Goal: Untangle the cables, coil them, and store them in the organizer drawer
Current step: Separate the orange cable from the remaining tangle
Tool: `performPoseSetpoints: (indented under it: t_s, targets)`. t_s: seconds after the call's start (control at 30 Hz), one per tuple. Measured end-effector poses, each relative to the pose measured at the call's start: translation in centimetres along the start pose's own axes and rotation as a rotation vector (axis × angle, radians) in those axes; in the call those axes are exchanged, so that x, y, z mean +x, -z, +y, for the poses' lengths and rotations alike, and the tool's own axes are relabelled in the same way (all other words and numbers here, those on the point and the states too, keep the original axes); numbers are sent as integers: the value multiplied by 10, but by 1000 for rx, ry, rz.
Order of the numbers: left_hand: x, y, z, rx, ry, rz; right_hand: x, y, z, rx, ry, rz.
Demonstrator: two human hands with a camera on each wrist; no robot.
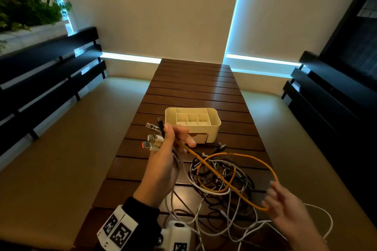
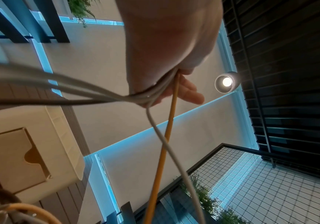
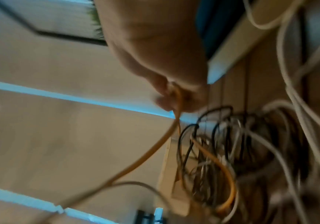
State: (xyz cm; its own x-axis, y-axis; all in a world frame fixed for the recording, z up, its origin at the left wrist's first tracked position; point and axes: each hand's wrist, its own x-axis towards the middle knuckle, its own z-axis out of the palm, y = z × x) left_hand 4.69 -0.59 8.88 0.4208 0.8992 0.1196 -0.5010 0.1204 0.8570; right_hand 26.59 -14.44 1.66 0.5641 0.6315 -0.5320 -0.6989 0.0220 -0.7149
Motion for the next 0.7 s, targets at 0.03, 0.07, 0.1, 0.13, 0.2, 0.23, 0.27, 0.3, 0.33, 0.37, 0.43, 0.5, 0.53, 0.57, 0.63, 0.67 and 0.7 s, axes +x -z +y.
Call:
performPoseSetpoints:
  t_s: [0.03, 0.07, 0.1, 0.13, 0.2, 0.23, 0.27, 0.3, 0.33, 0.37, 0.43, 0.5, 0.53, 0.57, 0.63, 0.67, 0.7]
  targets:
    - [0, -1, 0, 0, 0, -25, -1, -6, 1, -276, 2, 120]
    - [-1, -4, 0, -15, 2, -47, 0, -10, 2, -596, 43, 253]
    - [-2, -7, 2, -46, 6, -66, -4, -17, 3, -864, 128, 344]
    - [-3, -10, 3, -93, 16, -90, -11, -28, 4, -1058, 275, 362]
    - [-5, -16, 3, -187, 24, -151, -32, -53, 1, -1218, 584, 66]
    - [-6, -19, 2, -219, 19, -182, -44, -68, 0, -1177, 653, -228]
    - [-7, -22, 1, -244, 11, -212, -53, -82, 2, -1128, 629, -522]
    - [-7, -25, 1, -262, 1, -238, -57, -93, 6, -1107, 578, -751]
    - [-7, -27, 1, -295, -12, -260, -56, -103, 11, -1085, 536, -893]
    - [-8, -28, 3, -327, -24, -262, -54, -112, 14, -1056, 498, -947]
    - [-7, -26, 7, -376, -39, -227, -52, -124, 18, -989, 385, -979]
    - [-7, -17, 10, -394, -44, -162, -48, -126, 21, -1058, 302, -1042]
    - [-7, -13, 11, -382, -54, -136, -45, -124, 21, -1124, 270, -1073]
    - [-9, -10, 13, -371, -65, -102, -42, -122, 20, -1192, 249, -1096]
    - [-13, -7, 16, -350, -111, -24, -37, -118, 14, -1310, 190, -1146]
    - [-14, -5, 21, -332, -148, 4, -34, -113, 9, -1361, 162, -1181]
    - [-14, 0, 31, -339, -184, 27, -31, -108, 4, -1427, 147, -1208]
